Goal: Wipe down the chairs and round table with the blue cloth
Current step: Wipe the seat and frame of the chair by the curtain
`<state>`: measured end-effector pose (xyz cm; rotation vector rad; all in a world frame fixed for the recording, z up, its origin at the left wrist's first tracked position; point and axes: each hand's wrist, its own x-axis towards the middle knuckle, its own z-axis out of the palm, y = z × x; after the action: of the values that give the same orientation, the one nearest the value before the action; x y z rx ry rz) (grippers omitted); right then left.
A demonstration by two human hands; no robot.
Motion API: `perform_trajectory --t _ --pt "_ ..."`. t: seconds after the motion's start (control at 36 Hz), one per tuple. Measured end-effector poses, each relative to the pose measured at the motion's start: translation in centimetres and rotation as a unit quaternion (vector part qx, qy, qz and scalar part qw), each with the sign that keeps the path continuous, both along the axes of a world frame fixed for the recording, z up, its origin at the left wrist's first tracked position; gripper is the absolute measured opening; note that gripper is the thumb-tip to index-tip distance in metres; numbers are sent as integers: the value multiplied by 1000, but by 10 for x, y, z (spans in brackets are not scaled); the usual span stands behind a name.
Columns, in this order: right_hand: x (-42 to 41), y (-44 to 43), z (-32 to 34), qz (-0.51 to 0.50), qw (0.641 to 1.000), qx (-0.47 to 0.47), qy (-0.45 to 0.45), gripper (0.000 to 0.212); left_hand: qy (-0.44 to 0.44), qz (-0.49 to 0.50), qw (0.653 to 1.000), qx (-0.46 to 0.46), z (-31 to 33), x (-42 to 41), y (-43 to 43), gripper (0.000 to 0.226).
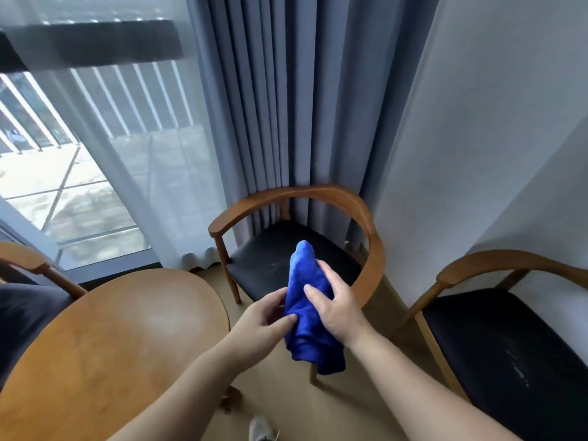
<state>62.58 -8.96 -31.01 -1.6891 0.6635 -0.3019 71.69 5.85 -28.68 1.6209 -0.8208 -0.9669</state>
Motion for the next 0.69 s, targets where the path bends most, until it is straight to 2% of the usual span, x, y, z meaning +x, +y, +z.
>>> perform_trajectory --t 0.36,0.69 --pt "110 -94 -25 7 998 -37 57 59 -43 75 995 50 -55 120 -73 38" --pt "224 -161 -60 26 994 -20 107 56 -124 110 967 191 -100 241 -102 41"
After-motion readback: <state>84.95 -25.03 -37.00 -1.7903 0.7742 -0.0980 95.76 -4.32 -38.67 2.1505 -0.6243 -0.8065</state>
